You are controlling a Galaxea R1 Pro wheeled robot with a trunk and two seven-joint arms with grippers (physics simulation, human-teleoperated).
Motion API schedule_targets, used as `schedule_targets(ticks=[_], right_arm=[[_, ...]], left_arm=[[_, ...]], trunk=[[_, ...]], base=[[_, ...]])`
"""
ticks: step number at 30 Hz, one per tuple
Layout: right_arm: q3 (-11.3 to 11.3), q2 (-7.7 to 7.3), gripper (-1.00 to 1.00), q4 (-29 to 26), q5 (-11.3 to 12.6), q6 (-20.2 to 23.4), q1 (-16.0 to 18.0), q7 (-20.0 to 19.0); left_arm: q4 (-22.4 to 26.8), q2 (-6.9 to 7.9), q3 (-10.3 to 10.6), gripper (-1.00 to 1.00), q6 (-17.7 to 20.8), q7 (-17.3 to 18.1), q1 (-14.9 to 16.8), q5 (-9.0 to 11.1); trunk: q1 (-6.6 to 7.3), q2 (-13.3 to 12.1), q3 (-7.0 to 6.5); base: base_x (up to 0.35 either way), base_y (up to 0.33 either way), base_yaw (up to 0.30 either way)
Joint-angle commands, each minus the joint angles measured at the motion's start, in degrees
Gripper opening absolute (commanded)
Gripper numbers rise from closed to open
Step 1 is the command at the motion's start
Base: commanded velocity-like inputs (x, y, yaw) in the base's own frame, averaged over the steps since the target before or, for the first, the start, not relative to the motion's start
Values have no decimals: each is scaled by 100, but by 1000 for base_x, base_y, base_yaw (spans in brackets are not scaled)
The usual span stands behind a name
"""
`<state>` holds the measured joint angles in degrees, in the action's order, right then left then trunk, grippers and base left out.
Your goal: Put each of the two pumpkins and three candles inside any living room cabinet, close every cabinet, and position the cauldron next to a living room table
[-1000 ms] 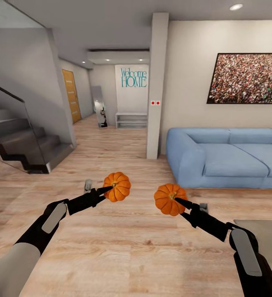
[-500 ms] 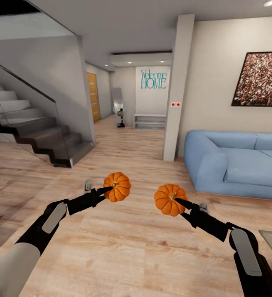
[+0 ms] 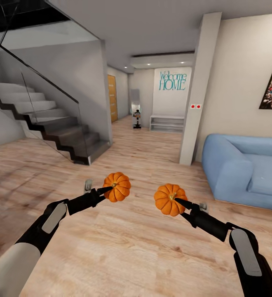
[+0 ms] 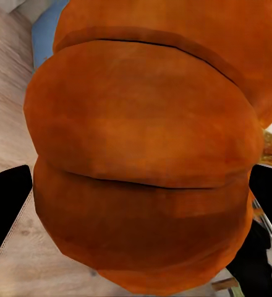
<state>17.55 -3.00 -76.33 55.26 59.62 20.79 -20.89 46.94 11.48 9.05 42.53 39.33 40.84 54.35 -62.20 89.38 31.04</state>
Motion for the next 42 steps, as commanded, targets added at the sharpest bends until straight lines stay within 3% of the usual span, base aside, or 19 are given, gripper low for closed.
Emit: schedule_targets(ticks=[1,42], right_arm=[[11,1,-100,-4,46,38,4,-56],[11,61,-100,-4,37,38,4,-56]], left_arm=[[0,3,9,-100,54,-4,7,102],[0,3,9,-100,10,-30,8,102]], trunk=[[1,4,2],[1,4,-147]], base=[[0,0,274],[0,0,274]])
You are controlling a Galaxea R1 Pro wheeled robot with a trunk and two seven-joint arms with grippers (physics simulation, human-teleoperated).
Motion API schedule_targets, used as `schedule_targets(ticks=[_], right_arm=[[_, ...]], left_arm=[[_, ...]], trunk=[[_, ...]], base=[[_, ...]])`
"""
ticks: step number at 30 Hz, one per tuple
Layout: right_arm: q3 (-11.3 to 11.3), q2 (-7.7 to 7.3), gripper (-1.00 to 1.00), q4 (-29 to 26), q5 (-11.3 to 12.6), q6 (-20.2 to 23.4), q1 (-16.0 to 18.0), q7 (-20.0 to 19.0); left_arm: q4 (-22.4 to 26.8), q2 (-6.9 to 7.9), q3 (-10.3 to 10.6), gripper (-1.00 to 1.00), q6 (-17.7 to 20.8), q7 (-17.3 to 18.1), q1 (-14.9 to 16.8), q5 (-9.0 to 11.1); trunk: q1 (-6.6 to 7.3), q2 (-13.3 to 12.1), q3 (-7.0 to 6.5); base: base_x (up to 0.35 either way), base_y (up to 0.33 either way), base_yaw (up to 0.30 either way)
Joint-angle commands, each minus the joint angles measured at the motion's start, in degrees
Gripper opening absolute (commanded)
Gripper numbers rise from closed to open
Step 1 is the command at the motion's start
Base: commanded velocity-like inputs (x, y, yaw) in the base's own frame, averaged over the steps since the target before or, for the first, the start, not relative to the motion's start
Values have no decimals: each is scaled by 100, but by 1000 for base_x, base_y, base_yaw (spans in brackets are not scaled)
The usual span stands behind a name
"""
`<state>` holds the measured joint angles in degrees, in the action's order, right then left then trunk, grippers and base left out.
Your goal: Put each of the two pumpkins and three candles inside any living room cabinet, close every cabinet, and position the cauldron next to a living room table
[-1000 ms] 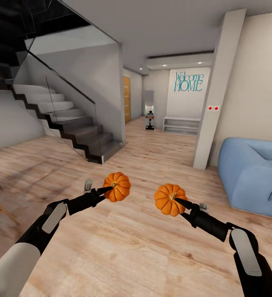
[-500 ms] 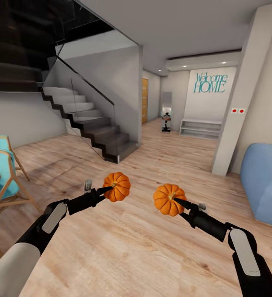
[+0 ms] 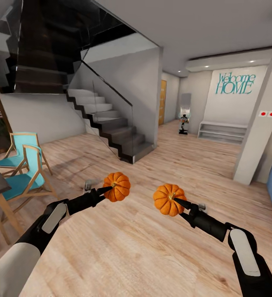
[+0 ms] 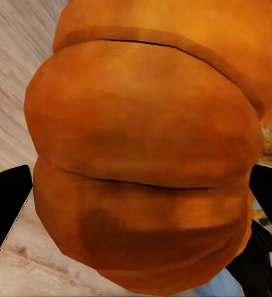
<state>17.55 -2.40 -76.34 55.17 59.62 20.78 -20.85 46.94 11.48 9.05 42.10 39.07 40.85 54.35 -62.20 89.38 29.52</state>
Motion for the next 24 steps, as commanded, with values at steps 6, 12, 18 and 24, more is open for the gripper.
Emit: schedule_targets(ticks=[6,12,18,24], right_arm=[[12,3,-100,-4,46,38,5,-60],[12,3,-100,-4,46,38,5,-60],[12,3,-100,-4,46,38,5,-60],[12,3,-100,-4,46,38,5,-60]], left_arm=[[0,3,9,-100,53,-5,8,102],[0,3,9,-100,53,-5,10,101],[0,3,9,-100,53,-5,9,100],[0,3,9,-100,53,-10,10,96]], trunk=[[1,4,-16],[1,4,-38],[1,4,-60],[1,4,-82]], base=[[0,0,274],[0,0,274],[0,0,274],[0,0,274]])
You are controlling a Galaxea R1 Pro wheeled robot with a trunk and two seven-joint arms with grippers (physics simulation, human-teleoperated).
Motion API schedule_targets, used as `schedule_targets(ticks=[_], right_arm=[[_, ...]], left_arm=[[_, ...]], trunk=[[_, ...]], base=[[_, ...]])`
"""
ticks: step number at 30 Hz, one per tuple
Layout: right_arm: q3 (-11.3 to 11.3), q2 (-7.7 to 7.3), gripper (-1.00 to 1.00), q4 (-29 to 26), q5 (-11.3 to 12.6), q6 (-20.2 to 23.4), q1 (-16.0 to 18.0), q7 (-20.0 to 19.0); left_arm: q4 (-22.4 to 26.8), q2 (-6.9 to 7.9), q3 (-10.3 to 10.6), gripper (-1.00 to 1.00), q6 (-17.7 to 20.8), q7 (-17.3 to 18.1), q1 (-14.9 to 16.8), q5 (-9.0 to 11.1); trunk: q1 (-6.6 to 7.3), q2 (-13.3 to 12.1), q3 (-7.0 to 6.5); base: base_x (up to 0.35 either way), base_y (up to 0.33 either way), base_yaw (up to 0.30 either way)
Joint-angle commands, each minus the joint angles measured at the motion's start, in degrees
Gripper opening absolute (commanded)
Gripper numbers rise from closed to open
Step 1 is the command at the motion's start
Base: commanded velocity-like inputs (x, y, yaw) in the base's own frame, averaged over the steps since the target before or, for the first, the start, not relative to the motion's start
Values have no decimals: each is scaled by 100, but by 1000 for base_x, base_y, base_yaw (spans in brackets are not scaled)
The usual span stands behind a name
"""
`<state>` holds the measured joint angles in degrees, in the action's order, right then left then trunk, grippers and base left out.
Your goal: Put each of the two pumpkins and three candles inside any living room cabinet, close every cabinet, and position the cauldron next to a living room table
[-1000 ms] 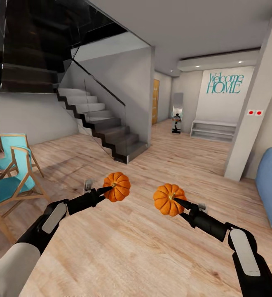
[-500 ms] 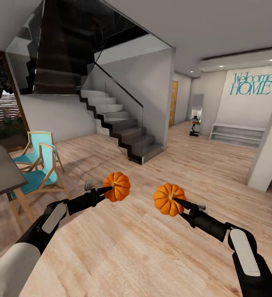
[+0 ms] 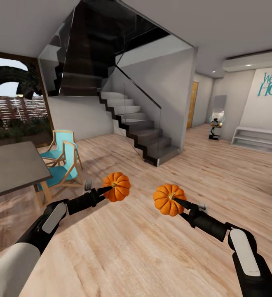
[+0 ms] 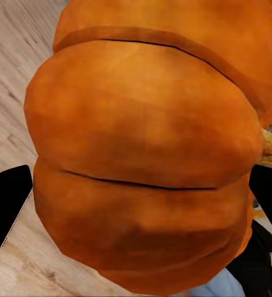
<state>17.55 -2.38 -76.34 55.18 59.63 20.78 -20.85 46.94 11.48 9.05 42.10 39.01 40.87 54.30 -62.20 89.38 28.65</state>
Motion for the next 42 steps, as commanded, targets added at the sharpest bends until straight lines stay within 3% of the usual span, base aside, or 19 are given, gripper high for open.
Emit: schedule_targets(ticks=[1,21,25,30,42], right_arm=[[12,1,-100,-4,46,37,5,-60],[13,1,-100,-4,48,37,5,-60],[18,-5,-100,-4,52,37,5,-60],[-1,-23,-100,150,-118,-119,-4,44],[-1,-23,-100,150,-50,-119,-4,44]], left_arm=[[0,3,9,-100,53,-5,8,101],[0,-2,9,-100,44,-15,6,84],[0,-5,9,-100,44,-16,5,77],[-44,67,18,-100,35,-43,24,63],[-44,67,18,-100,35,-43,24,63]], trunk=[[1,4,2],[1,4,-69],[1,4,-73],[1,4,-73],[1,4,-73]], base=[[0,0,274],[0,0,267],[0,0,87],[0,0,0],[0,0,0]])
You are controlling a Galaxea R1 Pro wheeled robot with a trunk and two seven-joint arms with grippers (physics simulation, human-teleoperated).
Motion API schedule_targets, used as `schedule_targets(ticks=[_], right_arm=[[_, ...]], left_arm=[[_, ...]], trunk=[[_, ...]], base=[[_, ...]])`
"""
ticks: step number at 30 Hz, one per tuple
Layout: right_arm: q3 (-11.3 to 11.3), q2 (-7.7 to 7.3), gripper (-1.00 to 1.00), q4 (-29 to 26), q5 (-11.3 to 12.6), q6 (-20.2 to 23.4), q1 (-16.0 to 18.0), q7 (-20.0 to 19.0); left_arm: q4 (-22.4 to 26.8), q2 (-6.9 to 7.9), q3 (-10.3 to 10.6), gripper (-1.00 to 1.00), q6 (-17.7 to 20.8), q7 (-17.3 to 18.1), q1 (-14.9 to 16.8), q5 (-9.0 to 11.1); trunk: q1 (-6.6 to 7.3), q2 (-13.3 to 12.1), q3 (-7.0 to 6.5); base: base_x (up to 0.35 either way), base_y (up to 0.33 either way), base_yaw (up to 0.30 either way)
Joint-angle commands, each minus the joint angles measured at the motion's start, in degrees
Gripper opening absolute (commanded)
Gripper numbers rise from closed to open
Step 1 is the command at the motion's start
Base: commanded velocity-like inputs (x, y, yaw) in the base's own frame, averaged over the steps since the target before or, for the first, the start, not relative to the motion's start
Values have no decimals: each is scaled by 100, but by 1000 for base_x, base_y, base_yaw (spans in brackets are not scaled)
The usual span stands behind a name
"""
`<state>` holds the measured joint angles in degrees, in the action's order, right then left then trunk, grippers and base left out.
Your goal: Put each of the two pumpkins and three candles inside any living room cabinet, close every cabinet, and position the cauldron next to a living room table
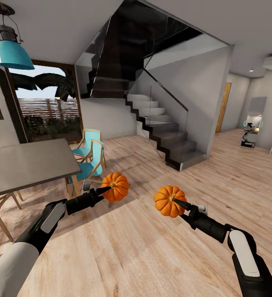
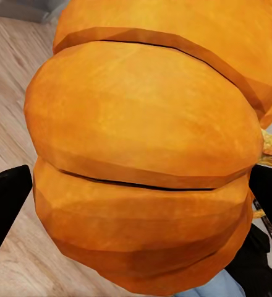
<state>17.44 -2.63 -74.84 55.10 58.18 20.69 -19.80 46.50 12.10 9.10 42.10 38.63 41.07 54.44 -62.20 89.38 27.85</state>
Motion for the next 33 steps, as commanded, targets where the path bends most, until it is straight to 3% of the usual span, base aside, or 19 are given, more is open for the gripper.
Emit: schedule_targets(ticks=[1,21,33], right_arm=[[10,2,-100,1,-43,26,5,-60],[30,43,-100,162,-192,-331,5,-7],[27,43,-100,163,-193,-334,5,-6]], left_arm=[[-1,5,13,-100,35,-4,5,49],[4,20,-4,-100,44,-9,-46,50],[3,20,-5,-100,36,-17,-46,49]], trunk=[[0,4,6],[0,4,4],[0,4,-44]], base=[[0,0,0],[0,0,2],[0,0,157]])
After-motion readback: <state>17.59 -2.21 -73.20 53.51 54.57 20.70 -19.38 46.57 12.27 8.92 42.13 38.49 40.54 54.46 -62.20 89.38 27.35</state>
